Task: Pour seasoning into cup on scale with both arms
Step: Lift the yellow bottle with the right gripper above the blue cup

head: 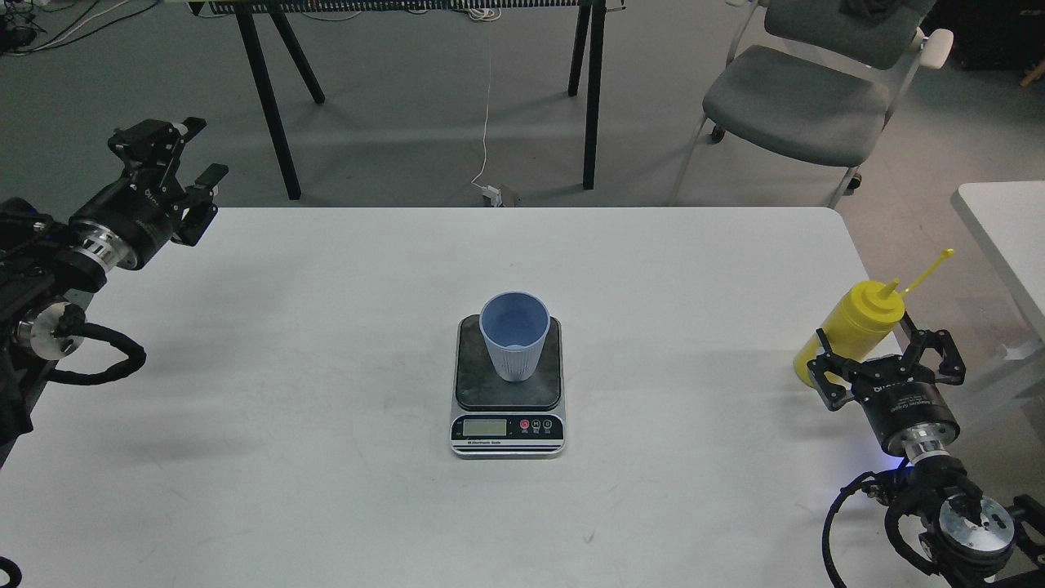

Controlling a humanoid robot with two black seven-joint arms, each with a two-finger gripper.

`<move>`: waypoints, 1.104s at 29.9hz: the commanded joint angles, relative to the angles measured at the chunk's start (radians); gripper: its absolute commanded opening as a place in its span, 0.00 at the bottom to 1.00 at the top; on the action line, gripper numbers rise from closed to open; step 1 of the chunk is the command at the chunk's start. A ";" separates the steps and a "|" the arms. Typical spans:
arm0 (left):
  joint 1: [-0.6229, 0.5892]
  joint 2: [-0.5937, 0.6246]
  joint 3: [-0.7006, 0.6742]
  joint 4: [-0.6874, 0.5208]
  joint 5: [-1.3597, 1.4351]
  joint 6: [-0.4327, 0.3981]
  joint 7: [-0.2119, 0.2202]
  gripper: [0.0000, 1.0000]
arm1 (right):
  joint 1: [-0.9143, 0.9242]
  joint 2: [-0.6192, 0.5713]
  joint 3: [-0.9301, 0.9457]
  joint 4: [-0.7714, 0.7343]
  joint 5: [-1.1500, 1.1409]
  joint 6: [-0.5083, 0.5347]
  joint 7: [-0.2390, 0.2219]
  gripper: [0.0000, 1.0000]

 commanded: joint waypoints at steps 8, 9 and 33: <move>0.000 0.000 0.000 0.000 0.002 0.000 0.000 0.65 | 0.041 0.043 -0.002 -0.067 -0.021 0.000 0.000 0.77; 0.000 0.000 0.002 0.000 0.002 0.000 0.000 0.65 | 0.041 0.051 0.001 -0.069 -0.038 0.000 0.000 0.71; -0.004 0.000 -0.006 -0.004 0.002 0.000 0.000 0.65 | 0.253 -0.030 0.018 -0.037 -0.461 0.000 0.000 0.48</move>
